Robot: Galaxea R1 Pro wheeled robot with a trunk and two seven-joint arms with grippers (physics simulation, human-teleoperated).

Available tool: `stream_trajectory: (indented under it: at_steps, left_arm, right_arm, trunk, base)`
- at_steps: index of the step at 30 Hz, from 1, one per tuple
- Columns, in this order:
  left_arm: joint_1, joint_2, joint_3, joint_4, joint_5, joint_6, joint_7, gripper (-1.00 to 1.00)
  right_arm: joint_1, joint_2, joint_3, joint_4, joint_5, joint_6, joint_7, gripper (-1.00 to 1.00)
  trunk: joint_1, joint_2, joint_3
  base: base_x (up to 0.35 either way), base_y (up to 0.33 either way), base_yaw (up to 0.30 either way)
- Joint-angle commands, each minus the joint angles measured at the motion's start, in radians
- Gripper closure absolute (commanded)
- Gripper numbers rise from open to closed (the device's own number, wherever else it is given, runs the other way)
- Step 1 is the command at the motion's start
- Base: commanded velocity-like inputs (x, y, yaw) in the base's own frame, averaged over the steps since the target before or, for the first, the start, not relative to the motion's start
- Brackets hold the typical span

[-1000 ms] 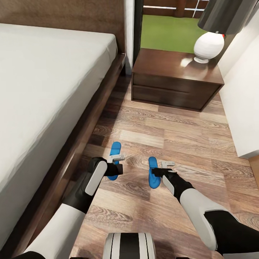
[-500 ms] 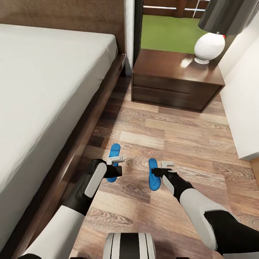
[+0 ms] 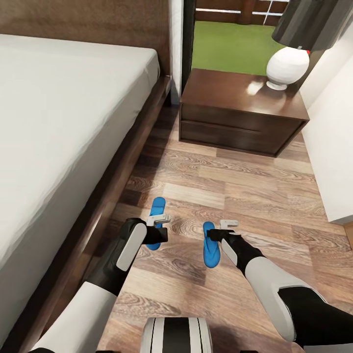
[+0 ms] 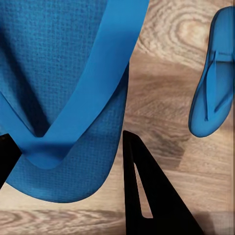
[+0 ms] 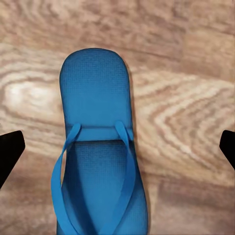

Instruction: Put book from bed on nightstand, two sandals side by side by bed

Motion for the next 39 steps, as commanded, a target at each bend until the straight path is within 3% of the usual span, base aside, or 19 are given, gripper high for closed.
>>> stream_trajectory:
  at_steps: [1,19,32,39]
  left_arm:
    - [0.000,-0.001,-0.001,-0.002,0.010,0.002,0.010,1.00]
    - [0.000,-0.005,-0.001,-0.010,0.016,0.003,0.003,1.00]
    - [0.000,-0.005,-0.001,-0.010,0.015,0.003,0.000,1.00]
    - [0.000,-0.005,-0.002,-0.010,0.014,0.003,0.000,1.00]
  right_arm:
    - [0.000,0.000,0.007,-0.002,-0.010,0.006,-0.007,-1.00]
    - [0.000,0.027,0.009,0.002,-0.008,0.011,-0.007,-1.00]
    - [0.000,0.038,0.013,0.003,-0.006,0.011,-0.007,-1.00]
    - [0.000,0.038,0.013,0.003,-0.006,0.011,-0.007,-1.00]
  trunk:
    - [0.000,0.000,-0.001]
    - [0.000,0.000,-0.001]
    - [0.006,-0.003,-0.051]
    - [0.006,-0.003,-0.051]
  base:
    - [0.011,0.000,0.000]
    - [0.001,0.000,0.000]
    - [0.000,0.000,0.000]
    - [0.000,0.000,0.000]
